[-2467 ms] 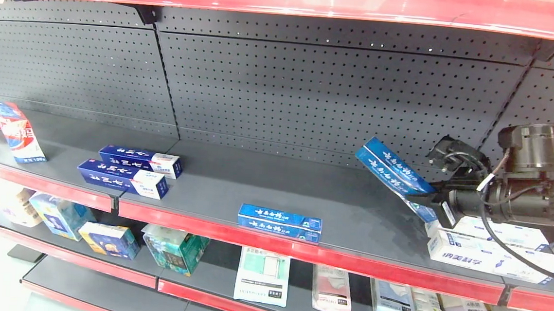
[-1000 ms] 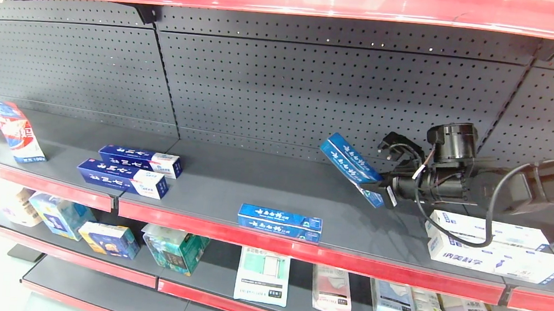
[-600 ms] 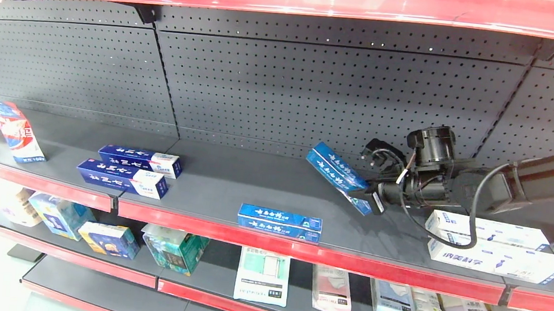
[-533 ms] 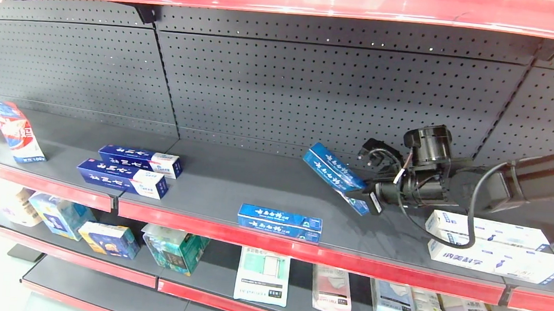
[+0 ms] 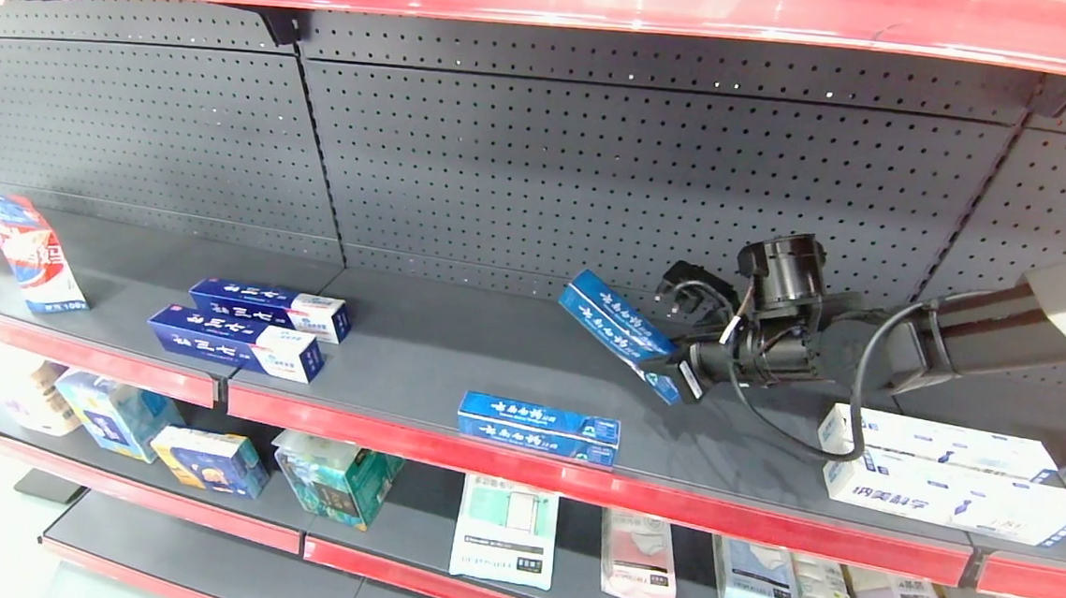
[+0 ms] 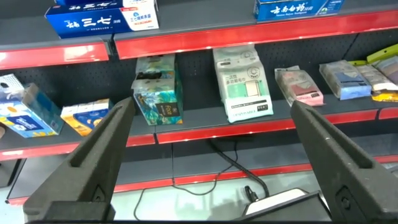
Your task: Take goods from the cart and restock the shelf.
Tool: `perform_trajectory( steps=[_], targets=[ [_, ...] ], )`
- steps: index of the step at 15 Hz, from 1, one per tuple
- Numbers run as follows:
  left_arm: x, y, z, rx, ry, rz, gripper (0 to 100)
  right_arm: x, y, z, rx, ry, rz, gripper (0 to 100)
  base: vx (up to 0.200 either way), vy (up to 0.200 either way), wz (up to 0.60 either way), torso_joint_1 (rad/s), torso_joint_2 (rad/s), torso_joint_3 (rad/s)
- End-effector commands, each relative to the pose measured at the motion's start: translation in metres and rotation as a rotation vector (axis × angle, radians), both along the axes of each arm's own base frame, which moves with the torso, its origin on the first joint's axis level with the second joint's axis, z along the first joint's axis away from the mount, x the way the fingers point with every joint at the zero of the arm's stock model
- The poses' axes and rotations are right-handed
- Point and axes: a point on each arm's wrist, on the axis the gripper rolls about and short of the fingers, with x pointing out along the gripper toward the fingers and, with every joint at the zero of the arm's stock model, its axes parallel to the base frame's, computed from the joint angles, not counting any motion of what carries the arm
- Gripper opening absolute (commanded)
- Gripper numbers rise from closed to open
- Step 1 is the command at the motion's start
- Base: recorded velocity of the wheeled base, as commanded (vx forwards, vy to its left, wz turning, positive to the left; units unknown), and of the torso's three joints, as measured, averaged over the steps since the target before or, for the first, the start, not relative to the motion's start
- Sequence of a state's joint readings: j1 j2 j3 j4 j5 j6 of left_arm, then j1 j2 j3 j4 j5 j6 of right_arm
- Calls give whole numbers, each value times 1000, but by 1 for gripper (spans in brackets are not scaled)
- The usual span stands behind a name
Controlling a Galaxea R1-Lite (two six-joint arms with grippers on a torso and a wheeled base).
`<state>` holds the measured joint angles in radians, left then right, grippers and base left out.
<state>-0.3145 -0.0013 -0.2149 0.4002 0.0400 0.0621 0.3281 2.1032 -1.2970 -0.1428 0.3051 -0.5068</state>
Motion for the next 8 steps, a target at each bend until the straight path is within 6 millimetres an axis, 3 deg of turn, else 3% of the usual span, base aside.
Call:
perform_trajectory(
  steps=[1,8],
  targets=[
    [0,0,0,0,2,2,100,4,10,-5,-3,0,23,0,0,0,0,0,0,0],
    [0,0,0,1,1,3,100,4,26,-13,-61,-32,106,0,0,0,0,0,0,0]
  ],
)
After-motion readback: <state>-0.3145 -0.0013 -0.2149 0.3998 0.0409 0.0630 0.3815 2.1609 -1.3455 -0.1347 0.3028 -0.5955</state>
